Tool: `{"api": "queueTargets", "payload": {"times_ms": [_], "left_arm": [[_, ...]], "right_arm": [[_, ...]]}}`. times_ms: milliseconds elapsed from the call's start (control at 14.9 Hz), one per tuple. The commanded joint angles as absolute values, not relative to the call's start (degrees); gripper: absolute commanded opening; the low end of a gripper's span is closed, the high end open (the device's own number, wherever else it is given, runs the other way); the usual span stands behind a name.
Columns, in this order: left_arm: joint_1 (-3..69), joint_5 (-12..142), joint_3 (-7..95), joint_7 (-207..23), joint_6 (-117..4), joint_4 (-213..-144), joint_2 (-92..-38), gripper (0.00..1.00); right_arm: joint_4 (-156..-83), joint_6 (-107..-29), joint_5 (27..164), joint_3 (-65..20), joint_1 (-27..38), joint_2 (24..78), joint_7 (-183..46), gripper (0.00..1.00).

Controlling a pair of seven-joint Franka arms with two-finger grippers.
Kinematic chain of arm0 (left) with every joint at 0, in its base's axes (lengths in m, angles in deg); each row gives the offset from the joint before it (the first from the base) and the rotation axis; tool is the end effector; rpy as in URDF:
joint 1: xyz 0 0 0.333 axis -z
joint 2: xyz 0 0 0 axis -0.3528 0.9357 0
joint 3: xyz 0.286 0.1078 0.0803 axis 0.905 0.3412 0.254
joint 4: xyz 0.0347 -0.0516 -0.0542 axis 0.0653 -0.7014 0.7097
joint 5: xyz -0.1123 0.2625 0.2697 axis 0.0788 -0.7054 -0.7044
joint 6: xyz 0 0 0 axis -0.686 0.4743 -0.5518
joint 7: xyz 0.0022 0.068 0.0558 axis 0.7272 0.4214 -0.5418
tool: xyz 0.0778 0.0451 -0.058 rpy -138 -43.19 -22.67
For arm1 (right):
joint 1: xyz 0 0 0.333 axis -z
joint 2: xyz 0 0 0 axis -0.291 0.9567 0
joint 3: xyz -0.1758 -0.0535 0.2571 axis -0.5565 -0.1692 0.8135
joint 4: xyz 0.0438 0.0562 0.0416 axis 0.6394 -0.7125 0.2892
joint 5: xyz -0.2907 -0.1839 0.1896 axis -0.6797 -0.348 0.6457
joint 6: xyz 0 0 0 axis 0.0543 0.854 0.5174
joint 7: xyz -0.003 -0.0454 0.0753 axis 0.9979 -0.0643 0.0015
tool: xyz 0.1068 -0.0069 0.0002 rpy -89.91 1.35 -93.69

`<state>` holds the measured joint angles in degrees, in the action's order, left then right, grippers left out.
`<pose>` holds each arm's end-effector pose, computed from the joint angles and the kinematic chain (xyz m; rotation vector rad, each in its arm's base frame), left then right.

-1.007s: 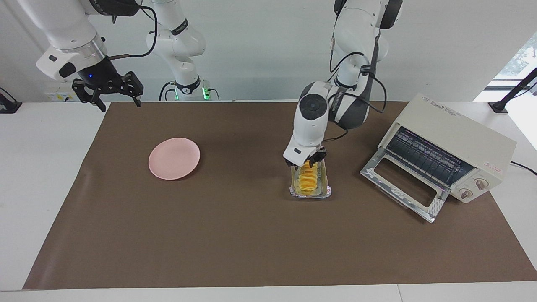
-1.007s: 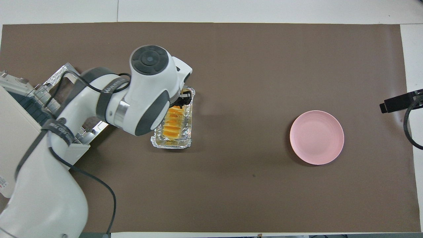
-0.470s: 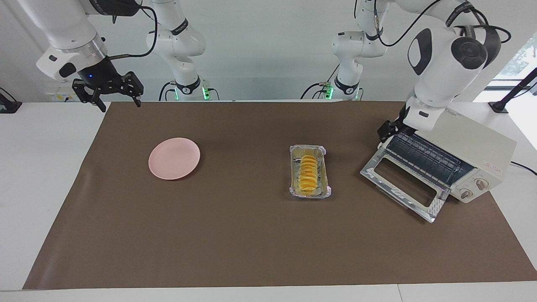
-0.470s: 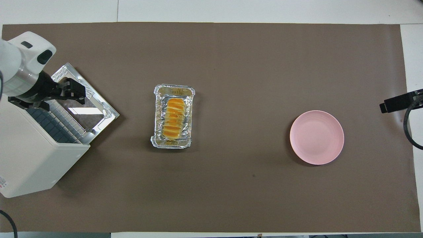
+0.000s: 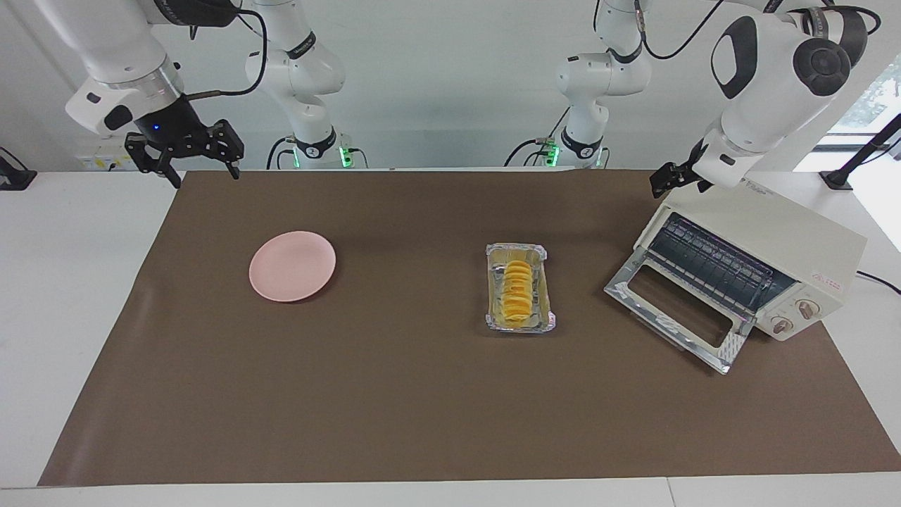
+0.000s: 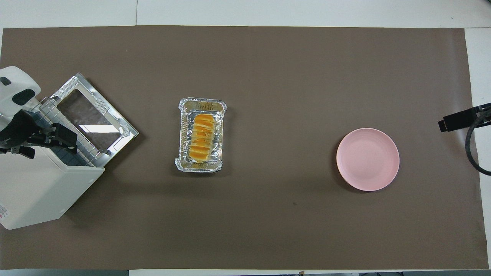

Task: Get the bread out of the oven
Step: 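Move the right gripper over to the foil tray of bread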

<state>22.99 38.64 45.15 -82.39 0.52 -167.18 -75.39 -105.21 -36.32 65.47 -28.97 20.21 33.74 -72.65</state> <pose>0.5267 -0.0382 0.5539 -3.0673 -0.0402 0.4302 0.5361 -0.0216 0.6395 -3.1147 -0.2735 0.0577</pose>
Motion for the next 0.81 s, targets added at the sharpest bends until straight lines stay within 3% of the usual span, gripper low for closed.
{"api": "queueTargets", "payload": {"times_ms": [0,269,604,739], "left_arm": [[22.50,38.50,44.83,-81.26,-1.64,-169.28,-76.96,1.00],[22.42,38.67,44.83,-81.43,-2.17,-169.46,-76.87,1.00],[22.59,39.02,44.57,-81.61,-0.07,-167.00,-76.52,1.00],[22.50,39.02,44.92,-80.91,2.39,-165.08,-76.69,1.00]], "right_arm": [[-106.56,-36.52,65.52,-28.67,20.43,32.31,-72.58,1.00],[-107.87,-40.19,66.31,-27.80,19.21,31.96,-71.02,1.00],[-112.35,-47.49,66.31,-27.62,9.20,33.71,-53.28,1.00],[-112.28,-49.52,66.31,-27.62,5.25,36.78,-46.51,1.00]]}}
